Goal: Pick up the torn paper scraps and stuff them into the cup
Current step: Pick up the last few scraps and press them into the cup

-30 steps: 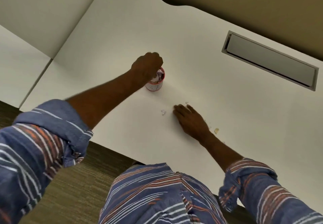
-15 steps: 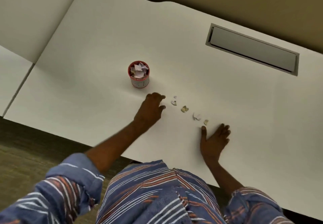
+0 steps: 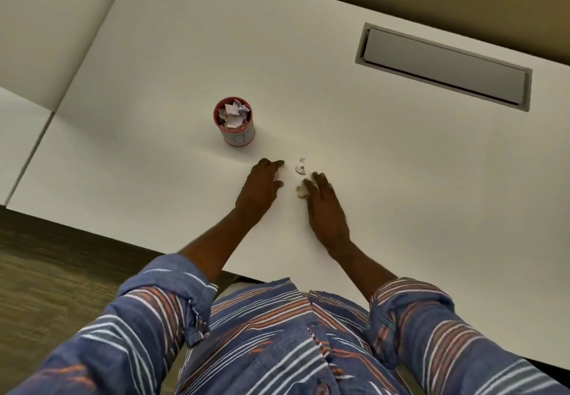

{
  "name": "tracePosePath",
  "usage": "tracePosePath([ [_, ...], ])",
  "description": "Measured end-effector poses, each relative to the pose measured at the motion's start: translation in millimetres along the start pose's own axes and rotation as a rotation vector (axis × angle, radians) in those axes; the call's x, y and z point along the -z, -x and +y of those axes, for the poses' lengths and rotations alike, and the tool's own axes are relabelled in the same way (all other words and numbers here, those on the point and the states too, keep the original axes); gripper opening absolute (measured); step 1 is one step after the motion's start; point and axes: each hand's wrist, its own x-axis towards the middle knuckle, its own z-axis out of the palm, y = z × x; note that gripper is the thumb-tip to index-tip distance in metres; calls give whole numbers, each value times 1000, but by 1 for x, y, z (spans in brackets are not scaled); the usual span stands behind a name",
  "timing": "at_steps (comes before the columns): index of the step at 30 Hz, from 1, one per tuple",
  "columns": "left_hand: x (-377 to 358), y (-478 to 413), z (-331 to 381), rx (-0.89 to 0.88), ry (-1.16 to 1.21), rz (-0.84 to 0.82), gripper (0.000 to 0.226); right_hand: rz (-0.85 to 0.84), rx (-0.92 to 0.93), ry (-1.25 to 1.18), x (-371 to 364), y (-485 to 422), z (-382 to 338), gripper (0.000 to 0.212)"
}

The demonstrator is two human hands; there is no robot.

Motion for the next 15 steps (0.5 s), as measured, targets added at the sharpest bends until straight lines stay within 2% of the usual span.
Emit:
tracePosePath([
  [5,-7,-16,17,-73,-24,-86,68,-19,216,51,9,26,27,46],
  [9,-3,-35,31,-112,-88,-173,73,-139,178,-31,12,25,21,58],
  [11,1,-43,37,-116,-50,-230,67,-177,251,7,6,20,14,56],
  [13,5,-49,41,-63,41,-268,46,-169,376,82,1,18,10,49],
  [15,8,-52,41,-28,25,-278,28,-131,461,121,1,19,18,50],
])
